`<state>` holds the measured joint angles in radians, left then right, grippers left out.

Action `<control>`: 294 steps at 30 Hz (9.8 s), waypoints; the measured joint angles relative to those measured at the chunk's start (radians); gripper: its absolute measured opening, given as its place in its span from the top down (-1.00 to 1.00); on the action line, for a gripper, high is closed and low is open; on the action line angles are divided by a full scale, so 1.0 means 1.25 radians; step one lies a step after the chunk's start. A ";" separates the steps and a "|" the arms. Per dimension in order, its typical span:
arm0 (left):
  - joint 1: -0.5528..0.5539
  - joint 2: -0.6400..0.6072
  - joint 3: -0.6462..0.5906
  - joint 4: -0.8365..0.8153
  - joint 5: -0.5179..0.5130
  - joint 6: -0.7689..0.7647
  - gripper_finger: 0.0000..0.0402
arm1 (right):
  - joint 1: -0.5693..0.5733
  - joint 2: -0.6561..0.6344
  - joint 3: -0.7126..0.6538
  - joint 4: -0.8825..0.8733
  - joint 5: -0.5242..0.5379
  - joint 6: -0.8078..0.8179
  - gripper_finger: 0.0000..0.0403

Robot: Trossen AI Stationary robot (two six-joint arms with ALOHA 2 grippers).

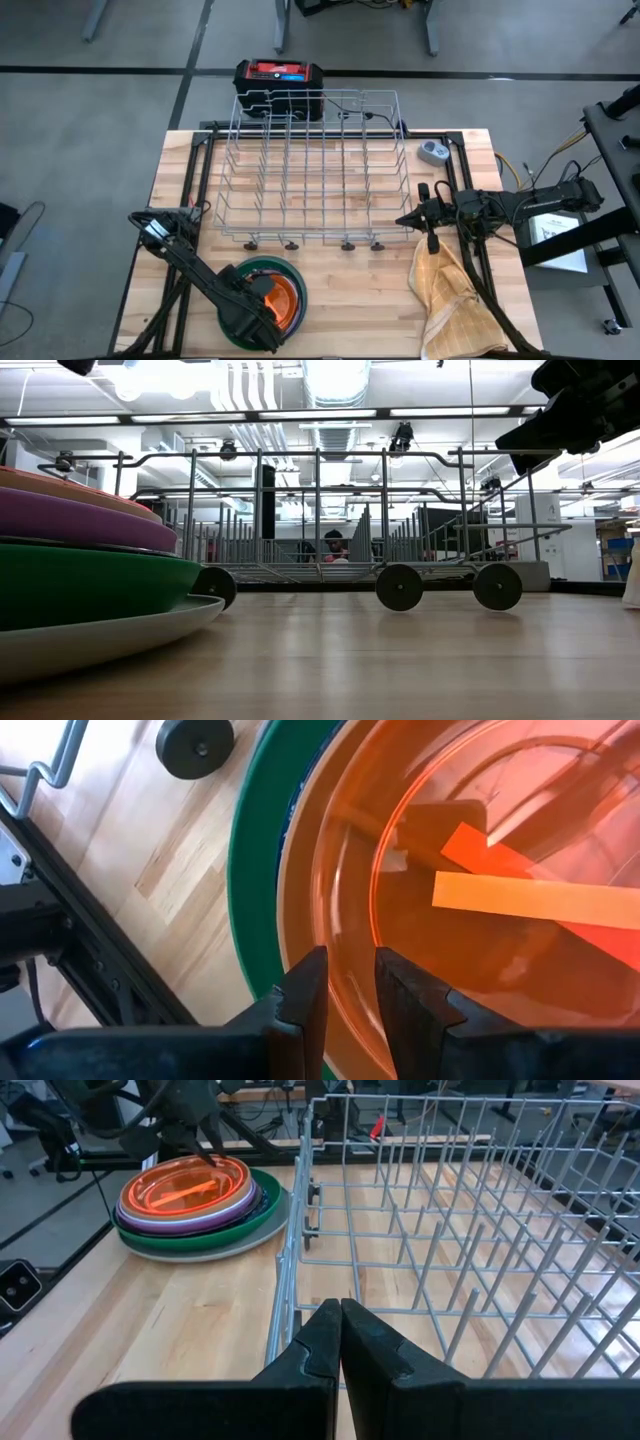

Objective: Sort dishes
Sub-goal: Put the transparent orange plate into the dish rack

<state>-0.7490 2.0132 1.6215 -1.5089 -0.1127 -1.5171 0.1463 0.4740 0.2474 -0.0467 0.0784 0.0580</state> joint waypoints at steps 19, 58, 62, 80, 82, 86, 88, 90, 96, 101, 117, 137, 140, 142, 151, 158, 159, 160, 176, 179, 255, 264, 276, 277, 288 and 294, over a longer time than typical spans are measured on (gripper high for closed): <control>0.002 0.000 0.000 -0.051 0.000 -0.017 1.00 | 0.000 0.000 -0.001 0.000 0.000 0.000 0.99; 0.002 -0.002 -0.007 -0.027 -0.027 -0.053 0.86 | 0.000 0.000 -0.001 -0.001 0.001 0.002 0.99; 0.002 -0.002 -0.007 -0.023 -0.028 -0.053 0.86 | 0.000 0.000 -0.001 -0.001 0.001 0.002 0.99; 0.002 -0.002 -0.012 -0.014 -0.033 -0.057 0.86 | 0.000 0.000 -0.001 0.000 0.001 0.002 0.99; 0.002 -0.002 -0.012 -0.014 -0.046 -0.056 0.86 | 0.000 0.000 -0.001 -0.001 0.001 0.002 0.99; 0.003 -0.002 -0.012 -0.014 -0.051 -0.052 0.86 | 0.000 0.000 -0.001 0.000 0.001 0.002 0.99; 0.003 -0.002 -0.012 -0.014 -0.051 -0.055 0.86 | 0.000 0.000 -0.001 -0.001 0.001 0.001 0.99; 0.003 -0.002 -0.012 -0.014 -0.051 -0.057 0.86 | 0.000 0.000 -0.001 -0.001 0.001 0.000 0.99; 0.004 -0.002 -0.012 -0.015 -0.051 -0.060 0.86 | 0.000 0.000 -0.001 0.000 0.001 -0.003 0.99; 0.004 -0.002 -0.012 -0.016 -0.051 -0.062 0.86 | 0.000 0.000 -0.001 0.000 0.001 -0.003 0.99; 0.004 -0.002 -0.012 -0.020 -0.009 -0.093 0.83 | 0.000 0.000 -0.001 0.000 0.001 0.007 0.99; 0.004 -0.002 -0.012 0.001 -0.006 -0.135 0.43 | 0.000 0.000 -0.001 0.000 0.001 0.007 0.99; 0.004 -0.002 -0.017 0.001 -0.006 -0.135 0.43 | 0.000 0.000 -0.001 0.000 0.001 0.007 0.99; 0.004 -0.002 -0.024 0.003 -0.006 -0.135 0.43 | 0.000 0.000 -0.001 0.000 0.001 0.008 0.99; 0.004 -0.002 -0.027 0.001 -0.006 -0.134 0.43 | 0.000 0.000 -0.001 0.000 0.001 0.010 0.99; 0.003 -0.002 -0.027 0.001 -0.006 -0.131 0.58 | 0.000 0.000 -0.001 0.000 0.001 0.010 0.99; 0.003 -0.002 -0.027 0.001 -0.006 -0.131 0.62 | 0.000 0.000 -0.001 0.000 0.001 0.010 0.99; 0.003 -0.002 -0.027 0.001 -0.006 -0.131 0.66 | 0.000 0.000 -0.001 0.000 0.001 0.010 0.99; 0.003 -0.002 -0.010 -0.034 0.021 -0.107 0.99 | 0.000 0.000 -0.001 0.000 0.001 0.010 0.99; 0.003 -0.002 0.011 -0.051 0.019 -0.101 1.00 | 0.000 0.000 -0.001 0.000 0.001 0.010 0.99; -0.045 -0.124 0.332 -0.049 -0.311 0.387 1.00 | 0.000 0.000 -0.001 -0.001 0.001 0.001 0.99; -0.036 -0.124 0.416 -0.050 -0.492 0.563 1.00 | 0.000 0.000 -0.001 -0.001 0.001 0.001 0.99; 0.047 -0.134 0.554 -0.050 -0.824 0.930 1.00 | 0.000 0.000 -0.001 -0.001 0.001 -0.015 0.99; 0.060 -0.142 0.557 -0.049 -0.835 0.958 1.00 | 0.000 0.000 -0.001 -0.001 0.001 -0.016 0.99; 0.272 -0.332 0.456 -0.050 -0.872 1.056 1.00 | -0.001 0.000 -0.001 -0.001 0.001 -0.027 0.99; 0.420 -0.444 0.331 -0.050 -0.873 1.043 1.00 | -0.001 0.000 -0.001 0.000 0.040 -0.041 0.99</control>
<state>-0.2246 1.4577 2.0357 -1.5715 -1.2039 -0.2132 0.1455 0.4742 0.2462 -0.0471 0.1283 0.0064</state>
